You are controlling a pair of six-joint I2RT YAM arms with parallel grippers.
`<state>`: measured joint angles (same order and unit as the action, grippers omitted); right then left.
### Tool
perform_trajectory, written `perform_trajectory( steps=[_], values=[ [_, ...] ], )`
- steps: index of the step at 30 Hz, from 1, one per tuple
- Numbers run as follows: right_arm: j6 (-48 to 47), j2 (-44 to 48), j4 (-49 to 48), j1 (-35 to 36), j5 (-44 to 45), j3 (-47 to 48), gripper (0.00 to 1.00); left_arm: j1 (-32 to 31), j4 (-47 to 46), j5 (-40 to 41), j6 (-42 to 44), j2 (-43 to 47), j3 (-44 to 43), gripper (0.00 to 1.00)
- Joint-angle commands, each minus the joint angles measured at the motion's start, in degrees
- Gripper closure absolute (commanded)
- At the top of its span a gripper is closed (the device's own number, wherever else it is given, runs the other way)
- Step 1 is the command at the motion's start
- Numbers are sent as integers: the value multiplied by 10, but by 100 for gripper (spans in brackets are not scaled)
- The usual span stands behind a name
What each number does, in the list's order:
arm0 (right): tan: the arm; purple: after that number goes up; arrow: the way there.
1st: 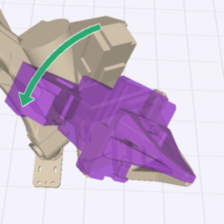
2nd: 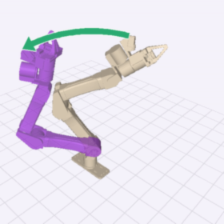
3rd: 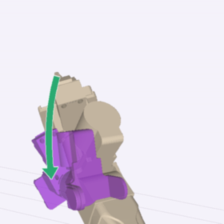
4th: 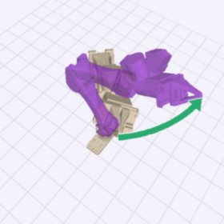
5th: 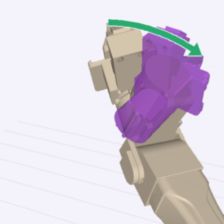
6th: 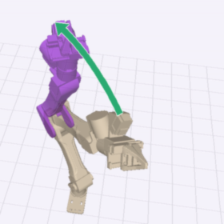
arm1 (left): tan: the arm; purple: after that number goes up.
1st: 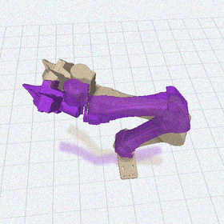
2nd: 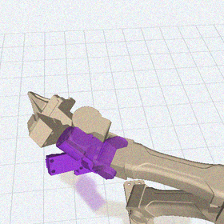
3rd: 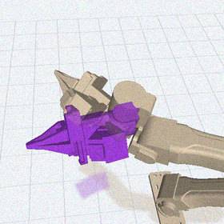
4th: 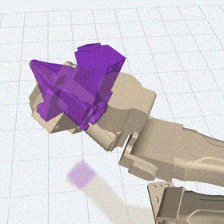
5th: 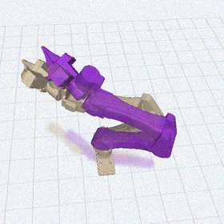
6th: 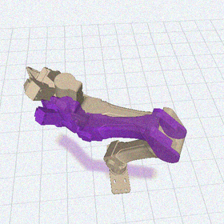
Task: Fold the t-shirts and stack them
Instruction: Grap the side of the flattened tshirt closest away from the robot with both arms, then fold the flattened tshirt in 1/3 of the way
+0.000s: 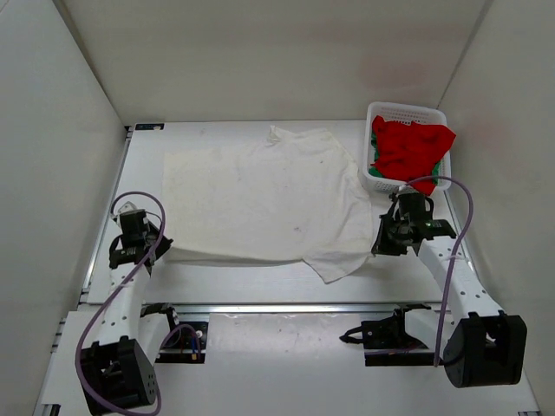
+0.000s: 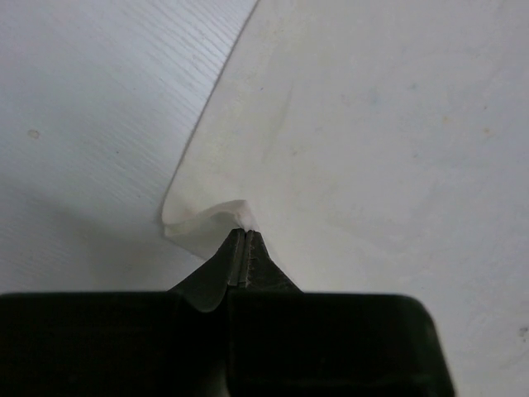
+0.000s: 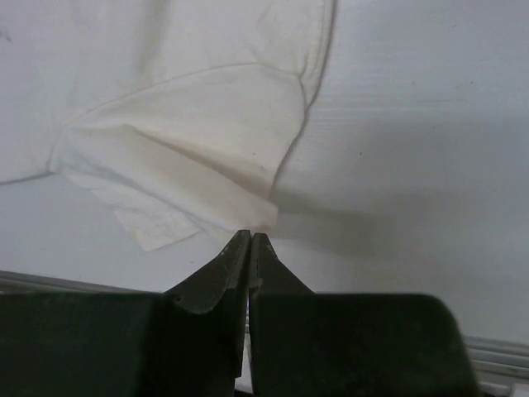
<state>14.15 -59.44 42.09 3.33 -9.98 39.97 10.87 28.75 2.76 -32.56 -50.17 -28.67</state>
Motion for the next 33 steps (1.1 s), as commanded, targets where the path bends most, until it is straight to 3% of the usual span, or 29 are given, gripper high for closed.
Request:
perform_trajectory(
  steps=[1, 5, 7, 18, 33],
  values=[
    [0, 20, 70, -11, -33, 71, 100, -8, 17, -14, 0, 13, -15, 100],
    [-2, 14, 59, -16, -21, 59, 100, -2, 16, -11, 6, -7, -17, 100],
    [11, -75, -9, -17, -9, 93, 100, 15, -21, -35, -29, -42, -10, 100],
    [20, -318, -70, 13, 26, 311, 100, 21, -102, -65, -93, -123, -21, 100],
    [-11, -569, 2, 42, 51, 629, 100, 21, -164, -61, -124, -229, -67, 100]
  ],
)
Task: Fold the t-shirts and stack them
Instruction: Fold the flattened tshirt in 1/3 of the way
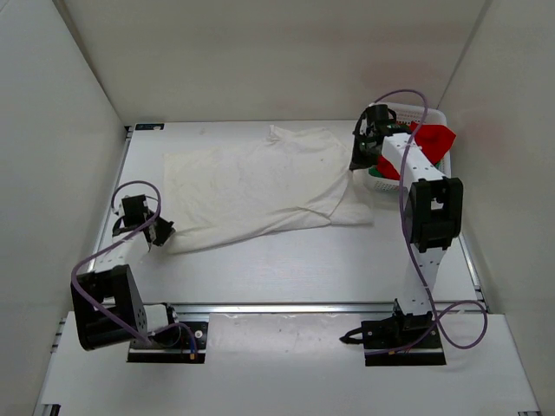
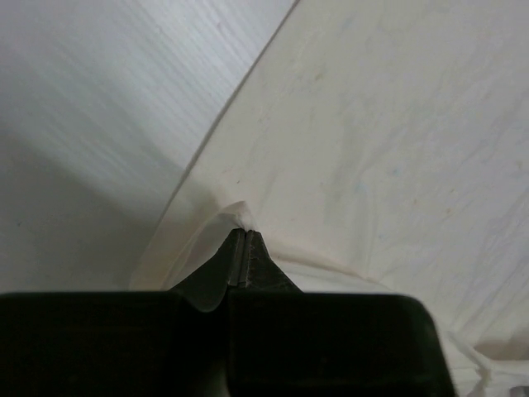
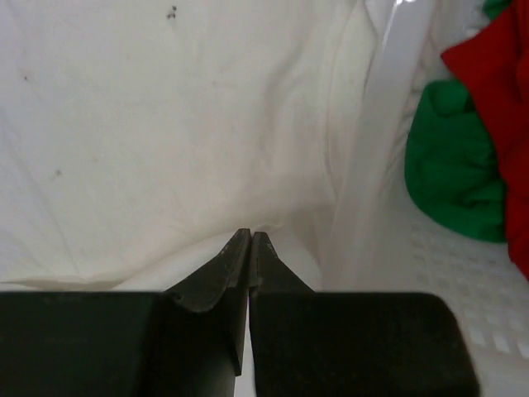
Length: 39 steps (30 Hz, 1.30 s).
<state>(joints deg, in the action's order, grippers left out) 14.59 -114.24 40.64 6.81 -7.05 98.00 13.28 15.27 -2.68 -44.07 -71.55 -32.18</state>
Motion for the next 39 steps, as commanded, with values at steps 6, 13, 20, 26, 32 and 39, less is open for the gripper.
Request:
perform_trajectory(
  steps=[6, 13, 20, 26, 32, 39],
  values=[
    [-18, -104, 42, 2, 20, 141, 100, -3, -51, -2, -10, -71, -44, 100],
    [-21, -150, 48, 3, 43, 202, 100, 10, -66, 11, -16, -70, -51, 100],
    [-24, -170, 66, -3, 39, 236, 100, 15, -88, 15, -9, -90, -65, 100],
    [-26, -171, 78, 13, 28, 263, 85, 21, -100, 7, -12, -56, -57, 54],
    [-36, -94, 85, 5, 18, 267, 58, 8, -38, 22, 12, 25, -58, 45],
    [-26, 124, -26, -27, -52, -6, 100, 3, -1, -9, -21, 104, 43, 56]
  ],
)
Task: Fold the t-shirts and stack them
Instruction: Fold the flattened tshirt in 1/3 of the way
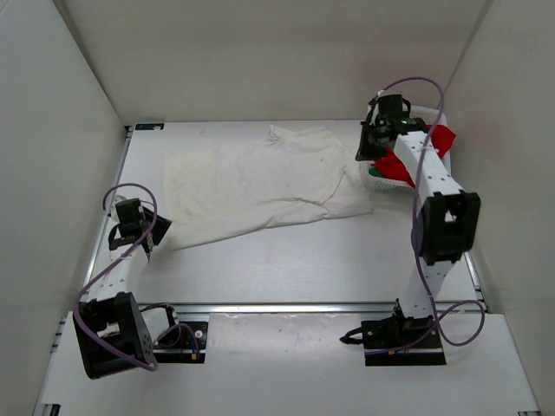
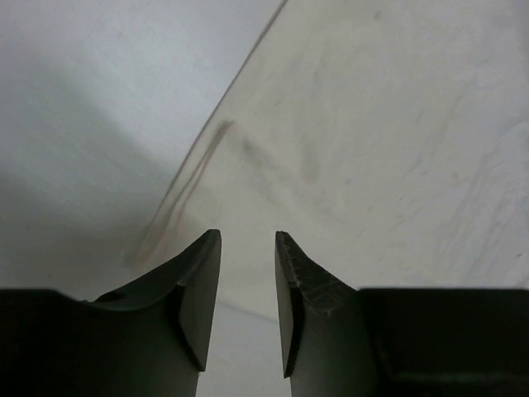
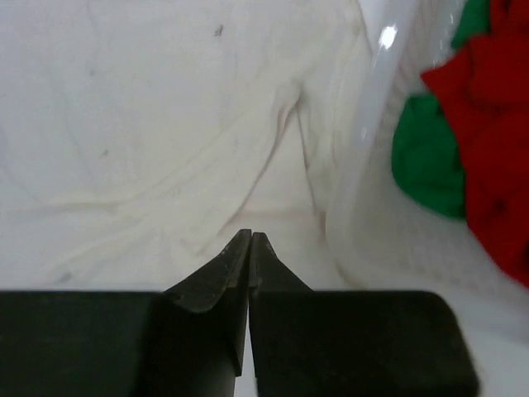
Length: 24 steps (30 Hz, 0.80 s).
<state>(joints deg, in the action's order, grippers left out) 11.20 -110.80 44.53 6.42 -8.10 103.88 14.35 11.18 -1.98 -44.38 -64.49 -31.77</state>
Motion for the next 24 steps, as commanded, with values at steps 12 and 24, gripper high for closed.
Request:
perform_trajectory(
  steps=[12, 24],
  values=[
    [21, 306, -156, 13, -70, -370, 91, 14, 14, -41, -75, 55, 129, 54],
    [70, 362, -213, -15, -64, -541, 59, 48, -44, 4, -77, 3, 95, 100]
  ],
)
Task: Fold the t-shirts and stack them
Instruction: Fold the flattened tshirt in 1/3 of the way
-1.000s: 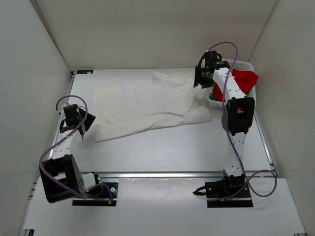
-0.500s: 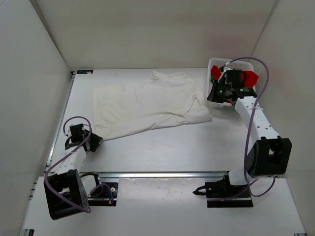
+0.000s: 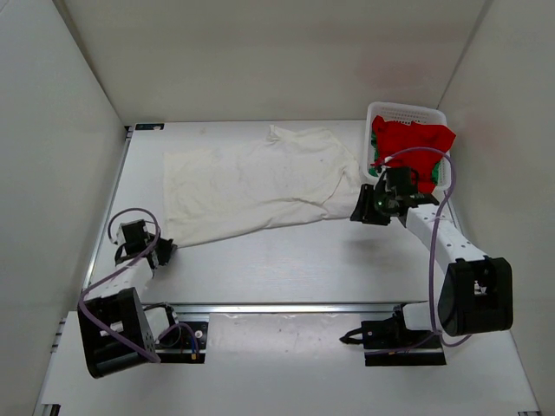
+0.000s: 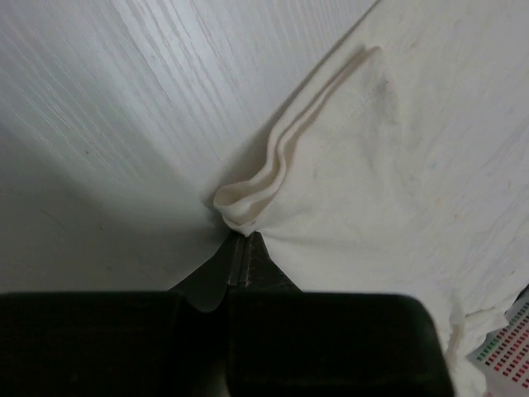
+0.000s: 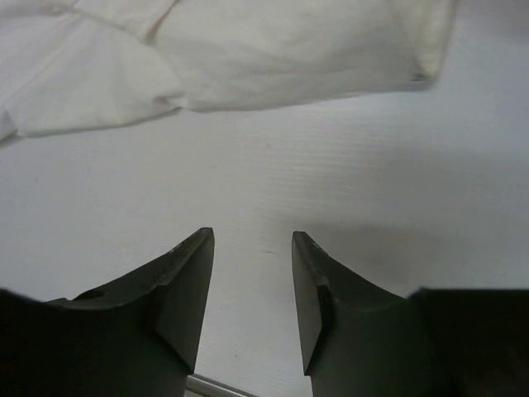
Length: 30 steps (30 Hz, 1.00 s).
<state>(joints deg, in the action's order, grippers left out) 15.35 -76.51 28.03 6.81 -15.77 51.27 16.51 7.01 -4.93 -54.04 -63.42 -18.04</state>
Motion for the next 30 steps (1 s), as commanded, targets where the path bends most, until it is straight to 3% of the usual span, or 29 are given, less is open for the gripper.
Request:
perform_trajectory(
  steps=[1, 7, 17, 24, 26, 30],
  values=[
    [42, 19, -54, -35, 19, -24, 58, 30, 5, 37, 35, -14, -63, 100],
    [107, -14, -123, -65, 6, -57, 54, 48, 15, 48, 68, -82, -139, 100],
    [199, -99, -308, -35, 30, -149, 56, 44, -18, 18, 67, -137, -146, 100],
    [211, -128, -322, -54, 74, -135, 77, 43, -37, 15, 57, -146, -136, 100],
    [211, -141, -299, -61, 65, -112, 97, 44, -31, 18, 61, -147, -140, 100],
    [196, -130, -264, -65, 78, -103, 100, 41, -18, 26, 75, -152, -154, 100]
  ],
)
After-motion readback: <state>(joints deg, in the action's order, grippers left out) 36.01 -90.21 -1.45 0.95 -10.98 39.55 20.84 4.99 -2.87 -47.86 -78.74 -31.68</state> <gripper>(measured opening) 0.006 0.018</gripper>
